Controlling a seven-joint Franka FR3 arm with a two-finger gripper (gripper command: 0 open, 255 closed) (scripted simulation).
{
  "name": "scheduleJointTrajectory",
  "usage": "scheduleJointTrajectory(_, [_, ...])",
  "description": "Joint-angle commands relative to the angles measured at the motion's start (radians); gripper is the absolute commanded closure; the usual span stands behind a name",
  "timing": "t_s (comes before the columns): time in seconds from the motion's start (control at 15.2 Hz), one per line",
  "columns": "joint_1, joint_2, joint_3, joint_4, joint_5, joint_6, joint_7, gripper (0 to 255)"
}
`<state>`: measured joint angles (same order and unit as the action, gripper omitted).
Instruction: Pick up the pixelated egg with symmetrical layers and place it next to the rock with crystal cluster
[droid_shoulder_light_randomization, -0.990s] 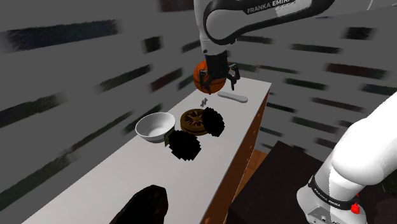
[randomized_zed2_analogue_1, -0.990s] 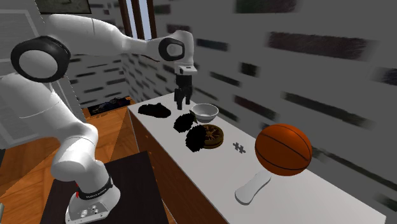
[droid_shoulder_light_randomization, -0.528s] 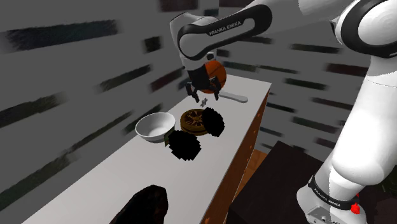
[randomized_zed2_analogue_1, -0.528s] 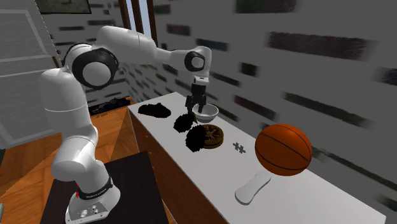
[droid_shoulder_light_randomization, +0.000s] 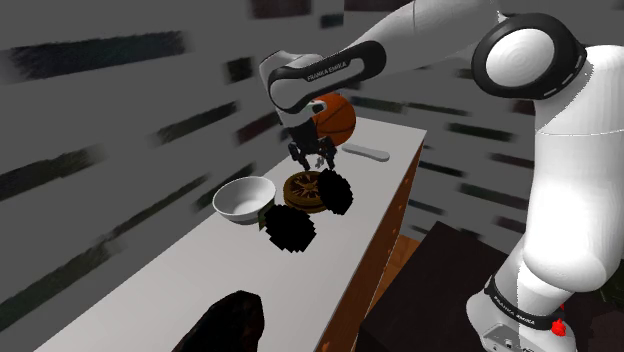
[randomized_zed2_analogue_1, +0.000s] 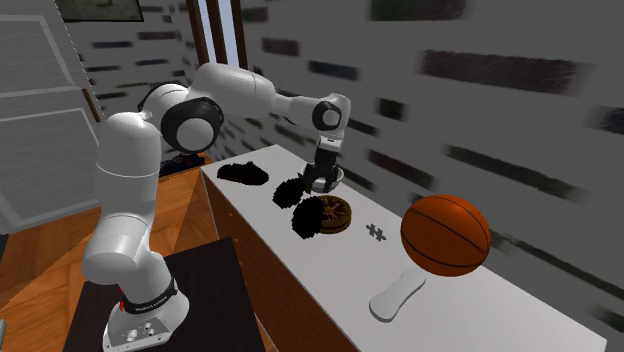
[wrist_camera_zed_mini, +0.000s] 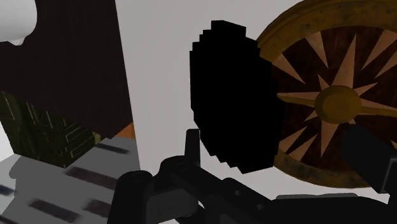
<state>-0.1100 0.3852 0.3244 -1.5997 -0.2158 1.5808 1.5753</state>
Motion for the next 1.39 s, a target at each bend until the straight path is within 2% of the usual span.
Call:
scheduleJointTrajectory(0.0, [-0.005,-0.004,-0.002,-0.034,0.0,0.03,0.003,0])
scheduleJointTrajectory(0.2, [-0.01,-0.01,-0.003,-0.076,-0.001,0.066,0.004,0])
scheduleJointTrajectory(0.66, [-0.01,-0.01,-0.003,-0.076,-0.001,0.066,0.004,0])
scheduleJointTrajectory(0.73, [-0.01,-0.01,-0.003,-0.076,-0.001,0.066,0.004,255])
scheduleJointTrajectory(1.32, [-0.01,-0.01,-0.003,-0.076,-0.001,0.066,0.004,255])
